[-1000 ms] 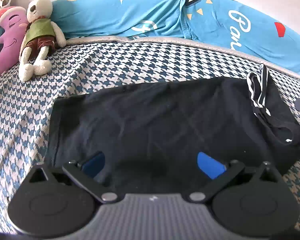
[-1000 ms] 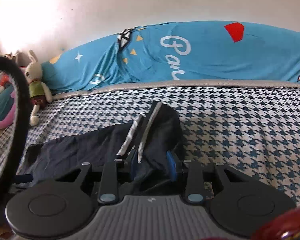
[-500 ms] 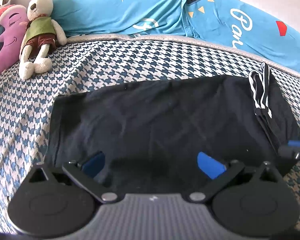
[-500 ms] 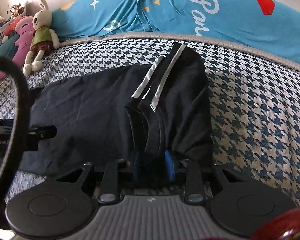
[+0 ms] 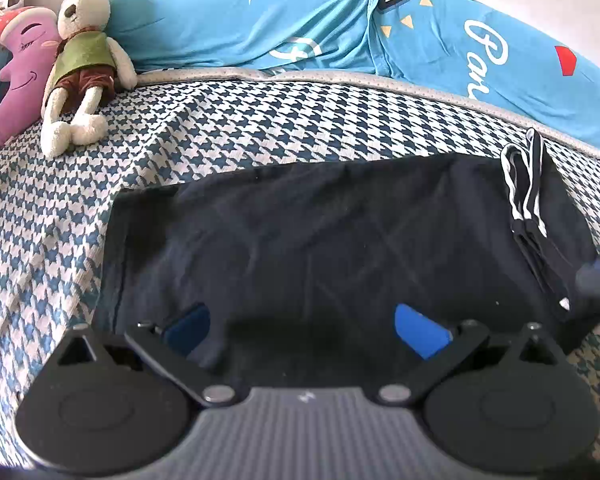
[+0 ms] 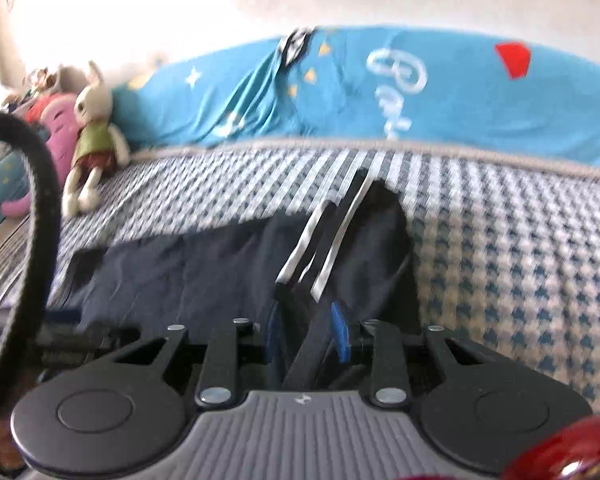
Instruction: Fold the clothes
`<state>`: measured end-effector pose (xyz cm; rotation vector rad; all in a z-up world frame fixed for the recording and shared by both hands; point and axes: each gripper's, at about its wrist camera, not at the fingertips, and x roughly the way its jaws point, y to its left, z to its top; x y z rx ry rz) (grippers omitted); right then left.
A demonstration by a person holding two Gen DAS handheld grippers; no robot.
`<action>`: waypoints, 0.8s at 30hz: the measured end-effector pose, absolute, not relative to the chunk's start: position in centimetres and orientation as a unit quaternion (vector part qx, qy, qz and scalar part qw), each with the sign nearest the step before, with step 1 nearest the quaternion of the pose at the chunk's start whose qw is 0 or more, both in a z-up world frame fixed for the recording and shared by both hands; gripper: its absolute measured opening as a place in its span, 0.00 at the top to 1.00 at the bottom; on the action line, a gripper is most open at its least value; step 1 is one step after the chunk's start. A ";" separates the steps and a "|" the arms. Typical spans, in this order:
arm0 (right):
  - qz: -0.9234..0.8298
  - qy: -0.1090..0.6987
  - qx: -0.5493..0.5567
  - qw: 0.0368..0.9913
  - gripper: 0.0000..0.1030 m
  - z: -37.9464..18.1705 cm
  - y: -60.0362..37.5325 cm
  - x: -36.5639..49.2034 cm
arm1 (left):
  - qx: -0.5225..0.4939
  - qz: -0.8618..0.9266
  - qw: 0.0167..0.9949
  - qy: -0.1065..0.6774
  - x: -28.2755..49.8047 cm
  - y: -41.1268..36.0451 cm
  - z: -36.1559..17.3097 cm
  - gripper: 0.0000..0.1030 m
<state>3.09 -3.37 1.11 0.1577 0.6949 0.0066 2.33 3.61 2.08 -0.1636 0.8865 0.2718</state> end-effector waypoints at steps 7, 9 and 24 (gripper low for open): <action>-0.046 0.298 0.064 0.951 0.69 1.2 -3.4 6.8 | -0.079 0.130 0.890 0.430 2.4 3.5 1.9 0.00; -0.055 0.299 0.061 0.951 0.68 0.9 -3.3 7.9 | -0.079 0.130 0.890 0.430 2.4 3.5 1.9 0.00; -0.098 0.322 0.035 0.941 0.89 -1.7 -3.6 11.1 | -0.089 0.135 0.888 0.431 2.4 4.6 2.2 0.00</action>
